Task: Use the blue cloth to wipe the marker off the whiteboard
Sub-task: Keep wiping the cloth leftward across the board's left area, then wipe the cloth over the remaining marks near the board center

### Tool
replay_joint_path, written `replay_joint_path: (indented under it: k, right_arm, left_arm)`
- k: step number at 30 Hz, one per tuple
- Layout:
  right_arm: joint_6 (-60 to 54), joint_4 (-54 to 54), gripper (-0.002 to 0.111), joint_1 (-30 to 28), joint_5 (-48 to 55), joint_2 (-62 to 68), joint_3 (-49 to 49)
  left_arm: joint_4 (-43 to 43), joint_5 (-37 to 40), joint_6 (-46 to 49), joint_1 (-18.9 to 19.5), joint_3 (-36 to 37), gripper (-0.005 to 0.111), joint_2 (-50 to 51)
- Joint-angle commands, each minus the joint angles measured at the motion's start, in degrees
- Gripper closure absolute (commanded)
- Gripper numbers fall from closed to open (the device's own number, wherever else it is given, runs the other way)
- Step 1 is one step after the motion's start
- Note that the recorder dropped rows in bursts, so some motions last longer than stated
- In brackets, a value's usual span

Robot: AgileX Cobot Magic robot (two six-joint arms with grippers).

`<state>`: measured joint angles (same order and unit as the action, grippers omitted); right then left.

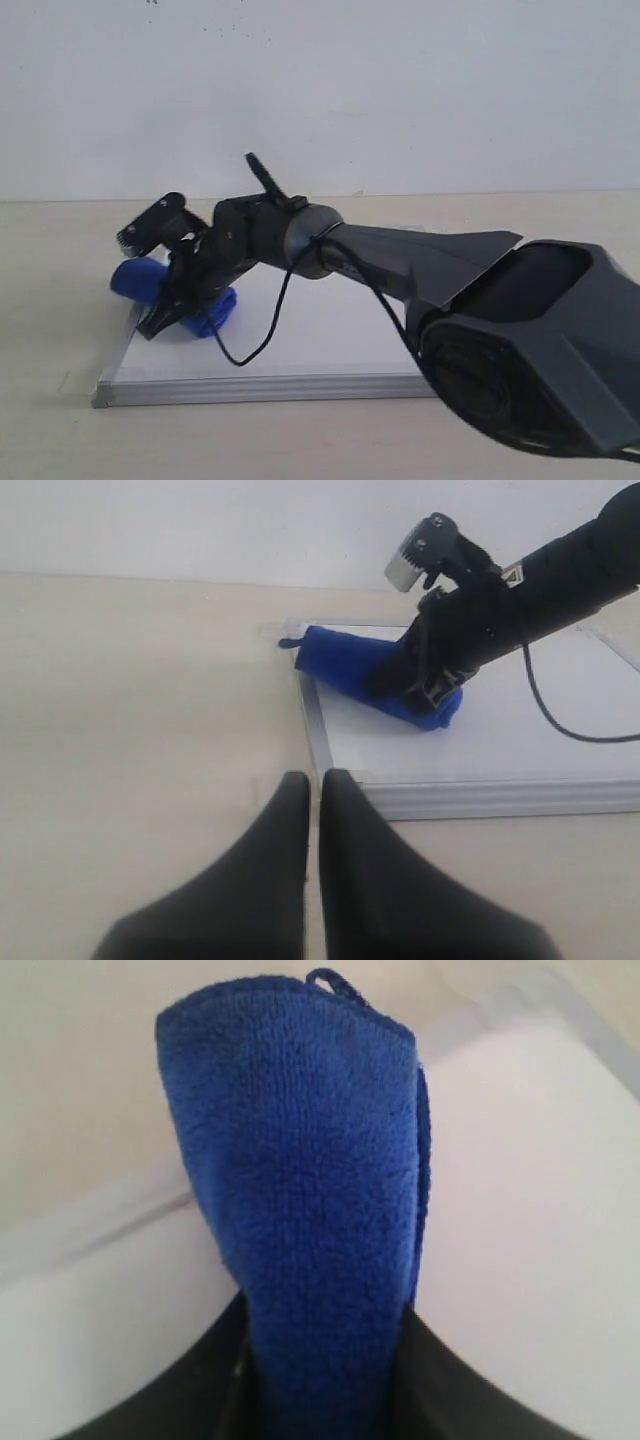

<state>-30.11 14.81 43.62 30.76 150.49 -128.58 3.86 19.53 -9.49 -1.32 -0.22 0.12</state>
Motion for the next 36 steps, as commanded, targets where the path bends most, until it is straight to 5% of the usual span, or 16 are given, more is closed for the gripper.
replay_joint_path:
  k: [1, 7, 16, 22, 28, 33, 36]
  right_arm:
    - [-2.2, 0.5, 0.109, 0.6, 0.1, 0.9, -0.2]
    - [15.0, -10.9, 0.109, -6.5, 3.9, 1.2, -0.2]
    - [-0.7, -3.9, 0.109, 2.6, 2.4, 1.3, -0.1]
    - [16.2, -21.1, 0.109, -4.3, 13.8, 1.3, -0.1]
    - [22.5, -33.1, 0.109, -5.2, 20.8, 0.5, -0.1]
    - [23.2, -30.8, 0.109, -3.2, 19.6, -0.4, -0.1]
    - [14.1, -22.2, 0.109, -1.0, 19.6, -0.9, -0.1]
  left_arm:
    - [0.0, -0.2, 0.1, -0.3, 0.2, 0.103, -0.1]
    - [0.0, -0.2, 0.1, -0.3, 0.2, 0.103, -0.1]
    - [0.0, -0.2, 0.1, -0.3, 0.2, 0.103, -0.1]
    - [0.0, -0.2, 0.1, -0.3, 0.2, 0.103, -0.1]
    - [0.0, -0.2, 0.1, -0.3, 0.2, 0.103, -0.1]
    - [0.0, -0.2, 0.1, -0.3, 0.2, 0.103, -0.1]
    - [0.0, -0.2, 0.1, -0.3, 0.2, 0.103, -0.1]
